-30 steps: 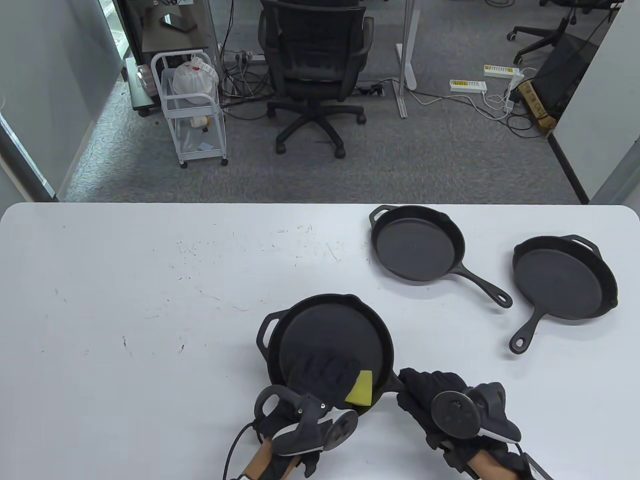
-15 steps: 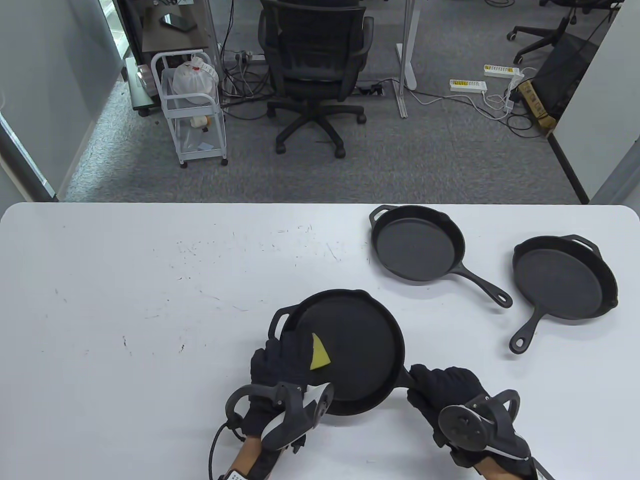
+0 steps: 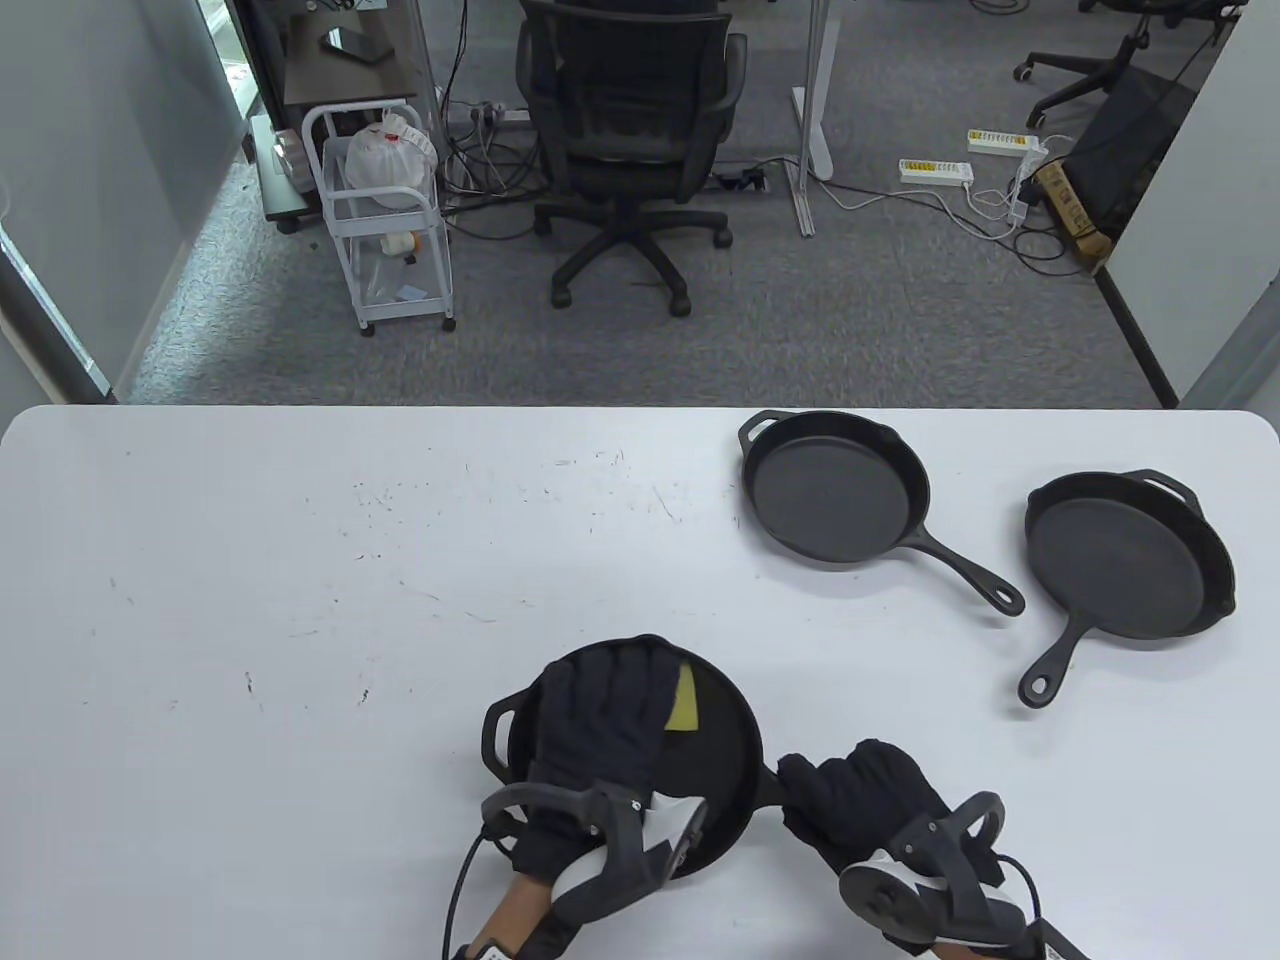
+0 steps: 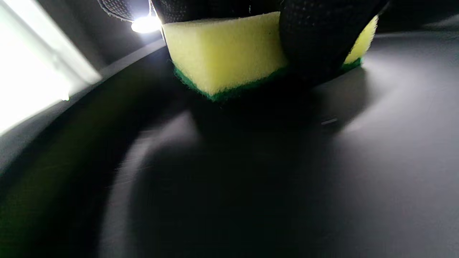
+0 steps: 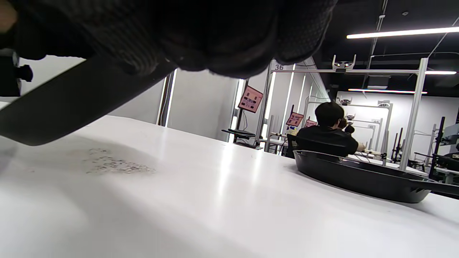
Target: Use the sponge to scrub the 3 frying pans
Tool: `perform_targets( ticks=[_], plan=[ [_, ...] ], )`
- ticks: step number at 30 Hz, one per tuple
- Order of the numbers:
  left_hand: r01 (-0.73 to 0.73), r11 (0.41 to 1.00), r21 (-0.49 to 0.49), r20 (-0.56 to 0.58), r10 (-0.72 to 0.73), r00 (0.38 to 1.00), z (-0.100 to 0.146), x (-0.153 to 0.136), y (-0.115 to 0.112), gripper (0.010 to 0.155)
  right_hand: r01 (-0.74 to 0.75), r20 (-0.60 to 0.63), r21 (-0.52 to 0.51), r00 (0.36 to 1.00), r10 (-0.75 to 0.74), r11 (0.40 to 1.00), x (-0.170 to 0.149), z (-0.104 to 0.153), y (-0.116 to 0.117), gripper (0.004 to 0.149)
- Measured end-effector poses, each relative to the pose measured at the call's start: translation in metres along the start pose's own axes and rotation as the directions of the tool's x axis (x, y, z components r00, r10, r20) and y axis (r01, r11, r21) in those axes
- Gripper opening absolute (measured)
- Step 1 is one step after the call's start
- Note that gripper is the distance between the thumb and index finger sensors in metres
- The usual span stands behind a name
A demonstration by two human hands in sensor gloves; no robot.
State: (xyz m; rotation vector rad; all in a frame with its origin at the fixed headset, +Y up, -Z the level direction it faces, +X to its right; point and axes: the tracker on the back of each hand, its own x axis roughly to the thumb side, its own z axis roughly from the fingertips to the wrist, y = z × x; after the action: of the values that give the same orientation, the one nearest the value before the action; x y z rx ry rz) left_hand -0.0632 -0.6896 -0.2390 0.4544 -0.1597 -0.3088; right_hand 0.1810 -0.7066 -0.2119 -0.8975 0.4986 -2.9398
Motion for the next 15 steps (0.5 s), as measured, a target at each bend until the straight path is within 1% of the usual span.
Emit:
perform_targets(
  ticks=[3, 4, 5, 6, 9, 11, 13, 14, 15],
  plan=[
    [-0.009, 0.996, -0.091, -0.005, 0.008, 1.000, 0.000, -0.008, -0.012, 0.078, 0.005, -0.076, -0.010, 0.997, -0.006, 1.000, -0.011, 0.001, -0.001, 0.057],
    [-0.001, 0.991, -0.137, 0.021, 0.004, 1.000, 0.000, -0.007, -0.015, 0.079, 0.001, -0.108, -0.012, 0.994, -0.003, 1.000, -0.016, 0.002, -0.001, 0.057],
    [-0.005, 0.987, -0.161, 0.046, 0.012, 0.999, 0.001, -0.005, -0.017, 0.079, -0.006, -0.128, -0.013, 0.992, 0.004, 1.000, -0.019, 0.002, 0.000, 0.057],
    [-0.030, 0.979, -0.203, 0.086, 0.048, 0.995, 0.001, 0.000, -0.019, 0.079, -0.006, -0.155, -0.022, 0.988, 0.003, 1.000, -0.023, 0.004, 0.000, 0.057],
    [-0.112, 0.962, -0.250, 0.182, 0.160, 0.970, 0.003, 0.017, -0.018, 0.079, 0.017, -0.172, -0.027, 0.985, -0.021, 1.000, -0.024, 0.004, 0.002, 0.057],
    [-0.176, 0.954, -0.244, 0.264, 0.240, 0.934, 0.007, 0.030, -0.012, 0.079, 0.011, -0.166, -0.039, 0.986, -0.017, 0.999, -0.020, 0.003, 0.001, 0.057],
    [-0.212, 0.951, -0.223, 0.333, 0.279, 0.901, 0.011, 0.041, -0.003, 0.079, -0.005, -0.135, -0.045, 0.991, -0.001, 0.999, -0.013, 0.001, 0.001, 0.057],
    [-0.188, 0.966, -0.179, 0.329, 0.239, 0.914, 0.013, 0.045, 0.002, 0.078, -0.013, -0.106, -0.039, 0.994, 0.009, 0.999, -0.010, 0.001, 0.001, 0.057],
    [-0.130, 0.984, -0.123, 0.335, 0.165, 0.928, 0.014, 0.046, 0.007, 0.079, -0.010, -0.088, -0.032, 0.996, 0.008, 0.999, -0.007, 0.001, 0.002, 0.057]
  ],
)
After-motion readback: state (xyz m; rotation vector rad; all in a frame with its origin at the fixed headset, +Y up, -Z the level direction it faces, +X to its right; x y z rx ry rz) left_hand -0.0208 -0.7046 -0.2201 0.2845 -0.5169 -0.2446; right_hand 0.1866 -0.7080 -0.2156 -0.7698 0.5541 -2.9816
